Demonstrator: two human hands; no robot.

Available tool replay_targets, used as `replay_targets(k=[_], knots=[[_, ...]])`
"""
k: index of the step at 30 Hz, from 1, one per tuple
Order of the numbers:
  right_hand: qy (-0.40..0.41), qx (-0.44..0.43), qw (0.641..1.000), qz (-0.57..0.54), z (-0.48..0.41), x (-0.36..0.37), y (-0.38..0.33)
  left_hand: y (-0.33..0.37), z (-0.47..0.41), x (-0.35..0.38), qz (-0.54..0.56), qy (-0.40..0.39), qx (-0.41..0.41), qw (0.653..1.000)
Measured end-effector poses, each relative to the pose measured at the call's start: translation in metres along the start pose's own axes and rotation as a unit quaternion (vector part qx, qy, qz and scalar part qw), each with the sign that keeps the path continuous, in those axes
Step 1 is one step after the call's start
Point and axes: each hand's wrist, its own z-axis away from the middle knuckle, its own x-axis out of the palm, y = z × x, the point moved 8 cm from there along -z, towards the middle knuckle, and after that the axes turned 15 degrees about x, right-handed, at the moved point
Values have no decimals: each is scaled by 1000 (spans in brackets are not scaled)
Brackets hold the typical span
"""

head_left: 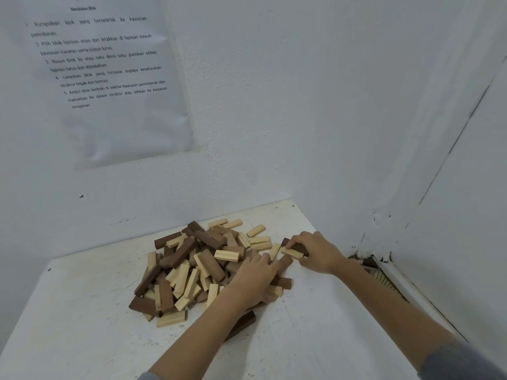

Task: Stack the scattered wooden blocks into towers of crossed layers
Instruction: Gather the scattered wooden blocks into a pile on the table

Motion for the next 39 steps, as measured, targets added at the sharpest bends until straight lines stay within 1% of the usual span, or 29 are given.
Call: replay_targets(k=[3,6,10,13,18,22,25,27,29,31,34,36,39], knots=[[15,14,1000,-10,2,1,1,1,-5,2,-24,-3,-11,1000],[28,21,999,-16,3,2,3,1,-9,0,-40,-6,2,999],[35,29,999,13,2,3,4,-2,-12,-1,-21,-2,15,1000],[54,43,998,10,1,1,4,-2,-9,1,21,8,10,1000],[84,82,990,-76,7,0,17,5,-4,3,81,35,20,996],[84,92,982,-144,13,2,30,6,-1,1,153,51,19,987],[92,98,969,-207,18,-1,42,7,2,-1,178,75,27,981],[88,101,958,-255,22,-2,48,7,5,-2,179,93,33,979],[84,99,953,-273,25,-3,49,6,8,-3,171,109,35,979],[80,96,951,-284,28,-2,48,4,13,-8,173,135,33,975],[70,104,937,-327,32,-1,45,1,20,-21,173,186,38,967],[50,112,924,-361,36,1,38,-2,26,-30,157,213,41,963],[9,109,903,-415,42,4,19,-10,39,-43,164,256,43,952]])
